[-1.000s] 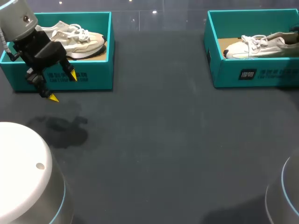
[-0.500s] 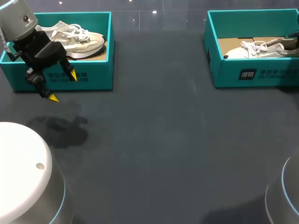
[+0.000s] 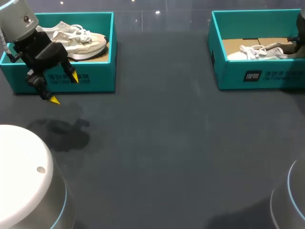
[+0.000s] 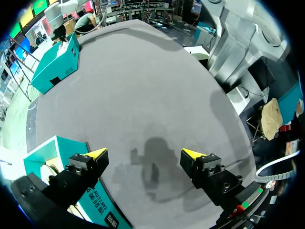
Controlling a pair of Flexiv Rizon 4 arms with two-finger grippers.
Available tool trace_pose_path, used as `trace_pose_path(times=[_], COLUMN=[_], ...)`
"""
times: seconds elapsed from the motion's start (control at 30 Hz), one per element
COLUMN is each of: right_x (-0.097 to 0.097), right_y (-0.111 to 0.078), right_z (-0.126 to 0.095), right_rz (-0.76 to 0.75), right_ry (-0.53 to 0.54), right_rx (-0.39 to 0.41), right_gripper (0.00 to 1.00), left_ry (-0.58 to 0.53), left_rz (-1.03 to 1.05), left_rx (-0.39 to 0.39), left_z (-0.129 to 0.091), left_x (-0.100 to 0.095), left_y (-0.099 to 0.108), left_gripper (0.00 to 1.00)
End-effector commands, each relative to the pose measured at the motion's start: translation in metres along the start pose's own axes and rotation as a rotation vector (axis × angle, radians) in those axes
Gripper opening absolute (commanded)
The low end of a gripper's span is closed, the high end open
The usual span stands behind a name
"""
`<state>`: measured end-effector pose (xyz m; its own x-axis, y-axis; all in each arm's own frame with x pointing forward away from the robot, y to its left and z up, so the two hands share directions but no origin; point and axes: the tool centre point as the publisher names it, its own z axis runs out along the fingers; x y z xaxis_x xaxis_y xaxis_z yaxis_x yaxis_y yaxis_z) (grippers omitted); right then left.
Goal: Take the shoe out of the shoebox, open the shoe tongue, remove and reinsert the insole, then place the shoe into the shoebox
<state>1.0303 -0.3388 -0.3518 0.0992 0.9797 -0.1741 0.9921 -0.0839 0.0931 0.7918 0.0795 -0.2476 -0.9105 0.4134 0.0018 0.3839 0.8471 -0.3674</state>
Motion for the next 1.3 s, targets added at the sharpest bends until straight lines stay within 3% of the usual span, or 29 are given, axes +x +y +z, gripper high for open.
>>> trace_pose_path(times=[0.03,0.87,1.3], right_x=[0.001,0.007,0.007], right_y=[-0.003,-0.01,-0.006], right_z=[0.007,0.034,0.026], right_rz=[0.001,-0.014,0.011], right_ry=[0.008,0.043,0.045], right_rx=[-0.007,0.022,-0.001], right_gripper=[0.0,0.0,0.0], left_ry=[0.0,0.0,0.0], left_rz=[0.001,0.001,0.001], left_rx=[-0.003,-0.003,-0.003], left_z=[0.0,0.0,0.0], left_x=[0.0,0.0,0.0], left_y=[0.0,0.0,0.0], left_gripper=[1.0,1.0,1.0])
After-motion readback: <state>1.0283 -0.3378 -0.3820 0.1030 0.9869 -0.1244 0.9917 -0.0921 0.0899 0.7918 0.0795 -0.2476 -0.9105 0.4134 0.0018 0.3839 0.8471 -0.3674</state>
